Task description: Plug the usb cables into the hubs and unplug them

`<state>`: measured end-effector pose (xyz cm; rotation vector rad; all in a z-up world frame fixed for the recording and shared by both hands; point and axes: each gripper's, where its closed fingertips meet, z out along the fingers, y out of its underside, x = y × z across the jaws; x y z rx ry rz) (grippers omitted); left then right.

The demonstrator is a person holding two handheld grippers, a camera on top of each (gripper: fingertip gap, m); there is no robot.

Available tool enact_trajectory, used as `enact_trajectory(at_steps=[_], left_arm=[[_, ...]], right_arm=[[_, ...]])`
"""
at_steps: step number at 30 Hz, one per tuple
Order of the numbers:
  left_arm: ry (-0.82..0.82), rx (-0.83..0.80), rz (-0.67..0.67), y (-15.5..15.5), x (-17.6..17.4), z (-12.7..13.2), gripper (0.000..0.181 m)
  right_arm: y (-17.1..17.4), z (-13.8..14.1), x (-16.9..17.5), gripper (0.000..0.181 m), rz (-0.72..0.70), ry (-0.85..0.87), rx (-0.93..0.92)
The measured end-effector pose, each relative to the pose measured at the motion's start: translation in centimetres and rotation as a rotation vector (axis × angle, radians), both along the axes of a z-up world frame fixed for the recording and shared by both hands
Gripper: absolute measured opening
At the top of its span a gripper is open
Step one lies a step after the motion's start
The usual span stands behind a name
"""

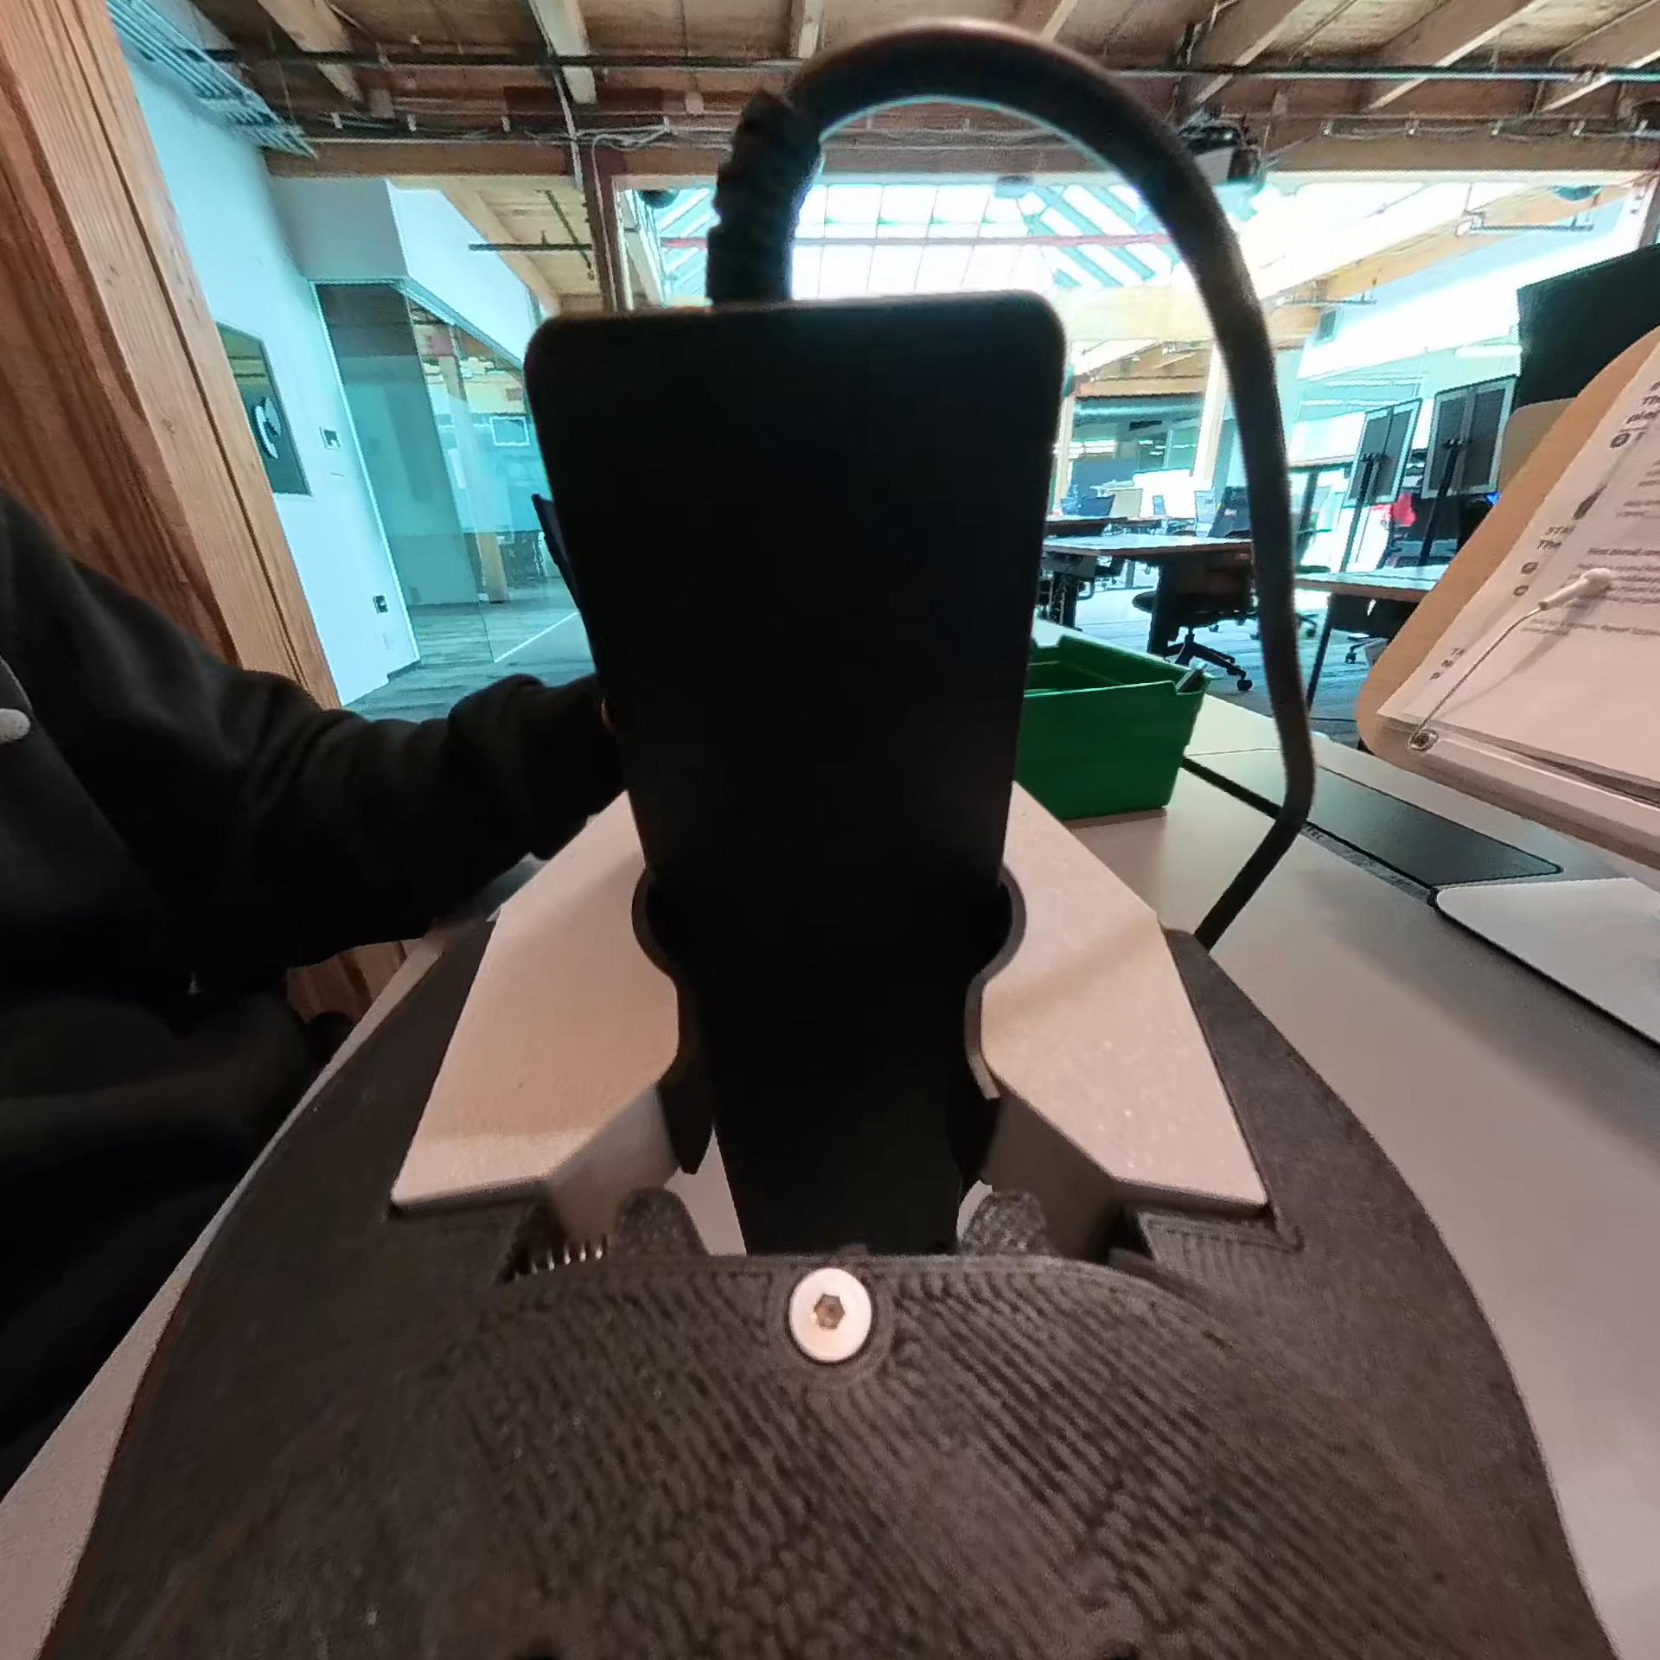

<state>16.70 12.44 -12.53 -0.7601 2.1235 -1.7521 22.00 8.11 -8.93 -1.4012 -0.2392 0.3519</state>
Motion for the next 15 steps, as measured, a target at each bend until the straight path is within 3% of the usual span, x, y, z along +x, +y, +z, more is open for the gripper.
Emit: enact_trajectory(at_steps=[4,9,15], left_arm=[[0.069,0.092,-0.019,-0.6,0.0,-0.5,0.001],[0.203,0.423,0.033,-0.5,0.9,-0.3,0.001],[0.205,0.666,-0.044,-2.6,2.1,0.3,0.001]], right_arm=[[0.0,-0.2,-0.5,0.063,0.028,-0.014,0.002],[-0.2,-0.8,-1.4,0.063,0.074,-0.053,-0.011],[0.2,-1.4,-1.5,0.063,0.070,-0.068,-0.027]])
